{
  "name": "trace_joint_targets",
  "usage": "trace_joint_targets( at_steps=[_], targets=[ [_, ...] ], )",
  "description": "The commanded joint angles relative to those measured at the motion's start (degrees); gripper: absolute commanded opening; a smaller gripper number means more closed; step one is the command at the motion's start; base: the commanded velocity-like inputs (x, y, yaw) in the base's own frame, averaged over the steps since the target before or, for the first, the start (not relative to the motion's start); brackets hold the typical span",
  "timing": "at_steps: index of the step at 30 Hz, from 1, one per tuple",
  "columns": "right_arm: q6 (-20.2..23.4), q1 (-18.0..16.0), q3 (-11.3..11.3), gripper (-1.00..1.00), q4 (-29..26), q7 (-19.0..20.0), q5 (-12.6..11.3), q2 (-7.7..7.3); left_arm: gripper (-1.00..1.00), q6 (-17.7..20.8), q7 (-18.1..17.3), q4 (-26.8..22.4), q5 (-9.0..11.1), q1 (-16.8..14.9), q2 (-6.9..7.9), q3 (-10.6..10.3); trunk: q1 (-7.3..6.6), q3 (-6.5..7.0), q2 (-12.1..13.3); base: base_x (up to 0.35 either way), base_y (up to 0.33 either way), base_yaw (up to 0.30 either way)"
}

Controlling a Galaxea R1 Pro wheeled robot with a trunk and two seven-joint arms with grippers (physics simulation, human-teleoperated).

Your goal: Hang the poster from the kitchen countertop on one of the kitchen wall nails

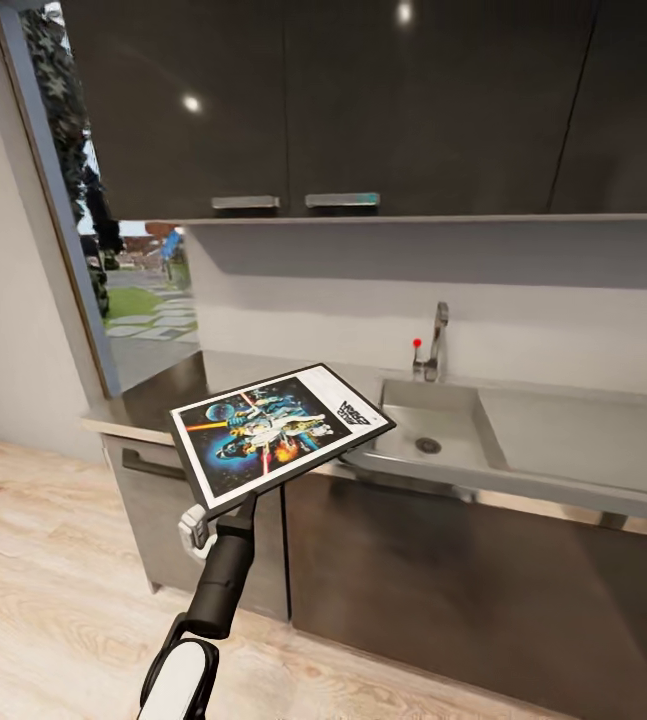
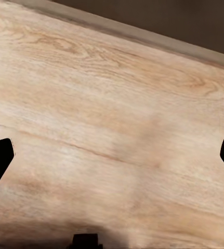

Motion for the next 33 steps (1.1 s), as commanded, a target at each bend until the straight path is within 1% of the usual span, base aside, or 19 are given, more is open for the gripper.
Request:
trace_joint_targets(
  at_steps=[1,12,20,33],
  targets=[
    [-0.19,-0.05,-0.01,1.0,0.07,-0.07,0.18,0.0,-1.0,-0.19,-0.19,0.02,0.49,-0.02,0.0,-0.04,-0.02,0.01,-0.03,-0.143,0.263,-0.238],
    [-0.19,-0.04,-0.01,1.0,0.07,-0.07,0.18,-0.03,-1.0,-0.06,-0.27,0.02,0.49,-0.02,0.0,0.03,-0.02,0.73,-0.03,-0.144,0.265,-0.238],
    [-0.19,-0.04,-0.01,1.0,0.07,-0.07,0.18,0.0,-1.0,-0.05,-1.88,0.02,0.49,-0.02,0.0,0.05,-0.02,1.25,-0.03,-0.144,0.265,-0.238],
    [-0.19,-0.04,-0.01,1.0,0.07,-0.07,0.18,-0.01,-1.0,-0.04,-2.3,0.1,0.49,-0.02,0.0,0.05,-0.02,2.1,-0.03,-0.166,0.265,-0.238]
  ],
)
